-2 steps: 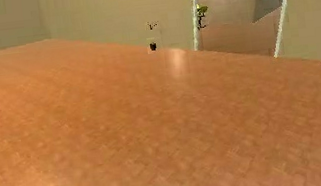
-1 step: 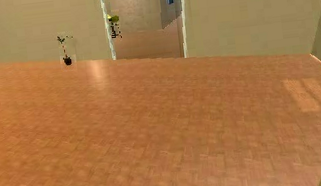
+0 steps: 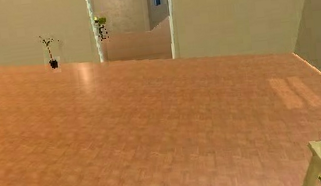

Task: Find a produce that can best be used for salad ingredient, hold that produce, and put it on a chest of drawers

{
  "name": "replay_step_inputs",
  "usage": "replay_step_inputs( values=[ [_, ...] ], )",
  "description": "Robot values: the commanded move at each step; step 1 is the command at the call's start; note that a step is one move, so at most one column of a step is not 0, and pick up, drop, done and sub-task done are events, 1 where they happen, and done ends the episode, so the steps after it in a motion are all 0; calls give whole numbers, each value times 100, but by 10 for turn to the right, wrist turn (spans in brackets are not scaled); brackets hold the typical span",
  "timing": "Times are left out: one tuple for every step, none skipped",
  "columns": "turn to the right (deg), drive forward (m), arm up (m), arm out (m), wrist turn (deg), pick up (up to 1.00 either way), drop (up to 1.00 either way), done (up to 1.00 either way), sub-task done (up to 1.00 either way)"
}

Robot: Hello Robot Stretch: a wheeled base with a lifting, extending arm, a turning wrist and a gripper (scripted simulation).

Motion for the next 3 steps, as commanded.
replay_step_inputs(
  values=[
    [0,100,0,0,0,0,0,0,0],
    [0,100,0,0,0,0,0,0,0],
    [0,100,0,0,0,0,0,0,0]
  ],
)
